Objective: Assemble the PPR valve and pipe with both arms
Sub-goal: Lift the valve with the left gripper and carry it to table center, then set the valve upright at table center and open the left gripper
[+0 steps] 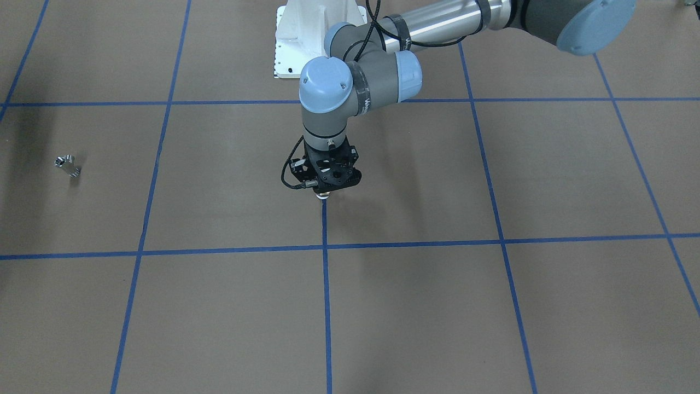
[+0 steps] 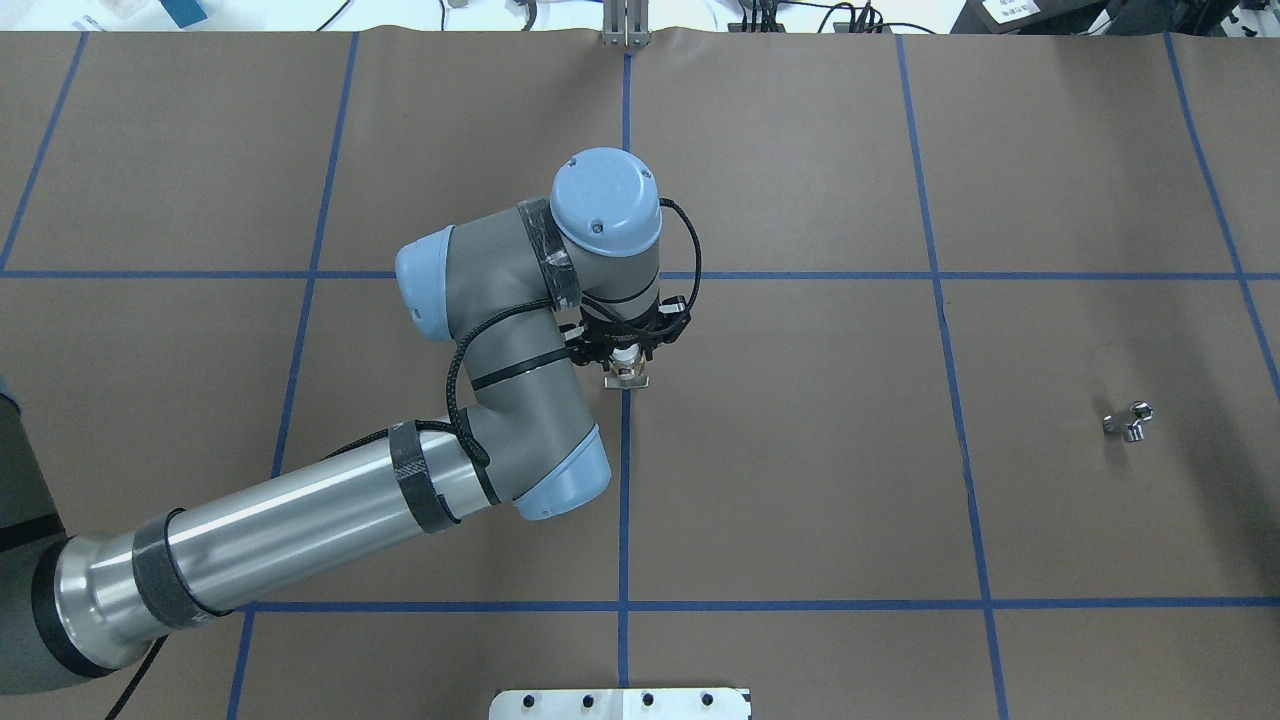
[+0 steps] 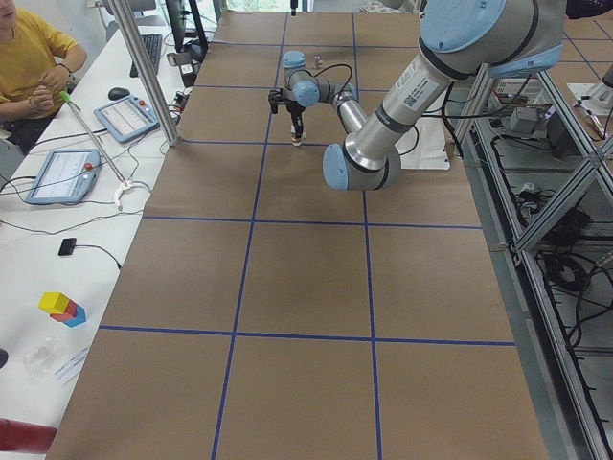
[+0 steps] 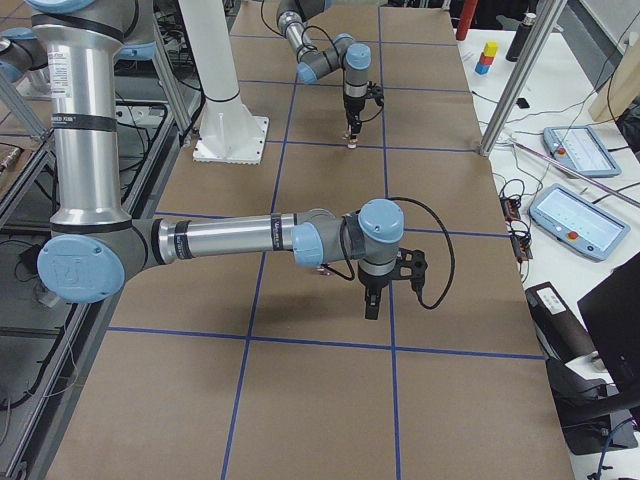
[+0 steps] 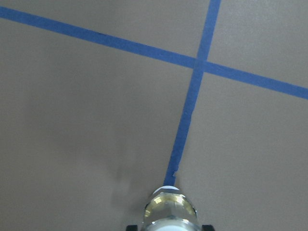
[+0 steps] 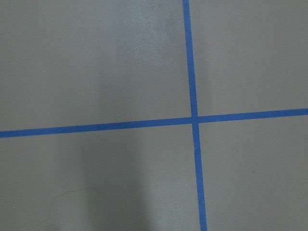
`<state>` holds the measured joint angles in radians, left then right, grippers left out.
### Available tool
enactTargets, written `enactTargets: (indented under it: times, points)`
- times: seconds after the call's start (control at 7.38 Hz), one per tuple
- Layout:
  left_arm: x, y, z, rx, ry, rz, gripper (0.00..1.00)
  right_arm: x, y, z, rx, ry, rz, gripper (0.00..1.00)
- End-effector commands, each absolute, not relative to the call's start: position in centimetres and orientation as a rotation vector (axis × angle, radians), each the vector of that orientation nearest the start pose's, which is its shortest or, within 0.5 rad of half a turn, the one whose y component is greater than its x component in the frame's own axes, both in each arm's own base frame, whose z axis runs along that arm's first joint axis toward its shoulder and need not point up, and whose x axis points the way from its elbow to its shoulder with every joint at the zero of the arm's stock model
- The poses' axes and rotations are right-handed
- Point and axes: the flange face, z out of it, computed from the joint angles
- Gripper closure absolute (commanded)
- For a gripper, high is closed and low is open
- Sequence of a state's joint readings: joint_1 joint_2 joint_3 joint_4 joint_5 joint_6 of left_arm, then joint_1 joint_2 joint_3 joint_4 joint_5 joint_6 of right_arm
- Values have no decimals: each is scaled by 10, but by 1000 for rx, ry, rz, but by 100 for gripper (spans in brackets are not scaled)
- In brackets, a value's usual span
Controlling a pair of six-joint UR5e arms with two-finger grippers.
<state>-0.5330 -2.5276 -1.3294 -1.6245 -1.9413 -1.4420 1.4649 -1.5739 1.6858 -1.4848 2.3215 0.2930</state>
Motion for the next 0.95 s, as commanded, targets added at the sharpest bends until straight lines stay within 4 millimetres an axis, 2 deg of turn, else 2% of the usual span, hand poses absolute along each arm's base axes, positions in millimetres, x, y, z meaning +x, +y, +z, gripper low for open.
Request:
enactTargets:
  times: [0.0,0.14,0.27,0.41,0.81]
  points:
    - [624,-479,151,-86,830,-231,100,12,-505,596,35,-770,104,0]
    - [624,-479,152,-85,830,-230,100,12,-505,596,35,-770,104,0]
    - [623,-480,152,-67,831,-193,65,12,-505,596,35,-770,104,0]
    - [623,-480,153,-59,830,-173,1,12,-505,596,35,-770,104,0]
    - [622,-479,150,-53,844,-169,0,12,-505,597,34,-770,105,0]
